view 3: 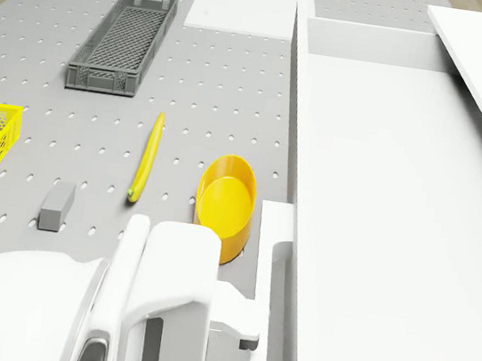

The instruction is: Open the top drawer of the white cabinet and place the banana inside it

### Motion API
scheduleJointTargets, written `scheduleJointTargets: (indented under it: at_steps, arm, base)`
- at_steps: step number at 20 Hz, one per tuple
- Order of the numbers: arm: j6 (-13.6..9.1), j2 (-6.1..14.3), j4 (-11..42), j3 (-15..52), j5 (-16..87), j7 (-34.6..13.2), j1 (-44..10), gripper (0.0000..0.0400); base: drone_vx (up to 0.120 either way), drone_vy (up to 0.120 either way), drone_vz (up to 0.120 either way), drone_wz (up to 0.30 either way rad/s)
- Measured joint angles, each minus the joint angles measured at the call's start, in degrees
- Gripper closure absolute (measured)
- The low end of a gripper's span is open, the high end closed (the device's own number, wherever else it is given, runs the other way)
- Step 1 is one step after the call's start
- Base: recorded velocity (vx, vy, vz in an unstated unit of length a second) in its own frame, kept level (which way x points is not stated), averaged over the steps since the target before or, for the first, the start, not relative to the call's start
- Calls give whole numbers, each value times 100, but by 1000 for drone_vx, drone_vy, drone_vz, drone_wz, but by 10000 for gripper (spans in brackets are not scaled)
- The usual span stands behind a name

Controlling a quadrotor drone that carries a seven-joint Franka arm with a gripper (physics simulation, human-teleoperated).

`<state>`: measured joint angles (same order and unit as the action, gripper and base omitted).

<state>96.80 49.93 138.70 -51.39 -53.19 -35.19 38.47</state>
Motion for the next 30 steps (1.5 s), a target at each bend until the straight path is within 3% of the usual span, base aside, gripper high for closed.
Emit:
scheduleJointTargets:
  at_steps: [17,18,21,25,30]
  arm:
    - [206,367,-8,-272,221,-183,337,0]
    - [231,606,176,-542,-228,-27,482,0]
    - [356,1378,1015,-1568,-1980,1296,1310,0]
    - [-61,2223,1558,-2576,-3370,2814,2423,0]
    - [-601,2878,1732,-3170,-3969,3823,3319,0]
  base:
    - [118,120,0,0]
    - [120,120,0,0]
    - [120,120,0,0]
    - [120,120,0,0]
    - [120,120,0,0]
